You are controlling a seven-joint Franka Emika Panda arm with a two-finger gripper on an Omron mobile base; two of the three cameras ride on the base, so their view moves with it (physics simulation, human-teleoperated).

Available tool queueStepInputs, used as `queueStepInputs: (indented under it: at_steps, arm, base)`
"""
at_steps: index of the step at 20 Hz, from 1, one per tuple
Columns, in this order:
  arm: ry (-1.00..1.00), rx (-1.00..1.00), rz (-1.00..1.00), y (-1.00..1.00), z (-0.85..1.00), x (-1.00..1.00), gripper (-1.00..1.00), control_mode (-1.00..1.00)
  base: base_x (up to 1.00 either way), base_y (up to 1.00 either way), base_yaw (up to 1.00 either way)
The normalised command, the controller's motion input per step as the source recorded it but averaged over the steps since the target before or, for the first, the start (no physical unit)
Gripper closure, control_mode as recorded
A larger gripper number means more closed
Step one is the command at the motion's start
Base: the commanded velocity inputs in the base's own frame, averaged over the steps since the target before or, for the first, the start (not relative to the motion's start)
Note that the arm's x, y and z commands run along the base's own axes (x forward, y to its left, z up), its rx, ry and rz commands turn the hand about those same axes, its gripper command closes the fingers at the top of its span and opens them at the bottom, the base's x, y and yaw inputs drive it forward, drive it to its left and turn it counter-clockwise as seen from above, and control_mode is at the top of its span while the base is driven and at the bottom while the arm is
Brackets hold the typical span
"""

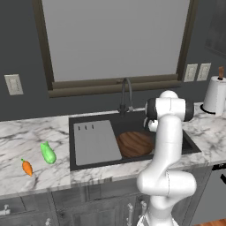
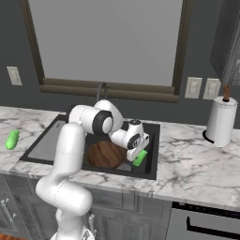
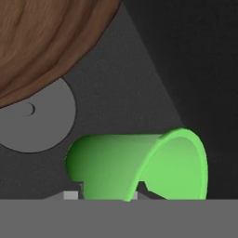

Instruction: Remove the corn and carrot from the sink. Then move the bowl and cup from the counter to the sink for washing.

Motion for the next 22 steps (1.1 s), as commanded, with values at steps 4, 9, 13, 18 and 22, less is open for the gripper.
queueStepInputs:
  at_steps: [4, 9, 13, 18, 22]
  arm:
    - [-0.03, 0.00, 0.00, 0.00, -0.41, -0.34, 1.00, -1.00]
    - [-0.07, -0.01, 0.00, 0.06, -0.42, -0.42, 1.00, -1.00]
    - [-0.06, -0.01, 0.00, 0.13, -0.42, -0.37, 1.00, -1.00]
    - [-0.04, -0.02, 0.00, 0.16, -0.46, -0.35, 1.00, -1.00]
    - [-0.01, -0.03, 0.00, 0.18, -0.46, -0.24, 1.00, -1.00]
  base:
    - [0.00, 0.00, 0.00]
    - [0.00, 0.00, 0.00]
    - [0.00, 0.00, 0.00]
    - [0.00, 0.00, 0.00]
    - [0.00, 0.00, 0.00]
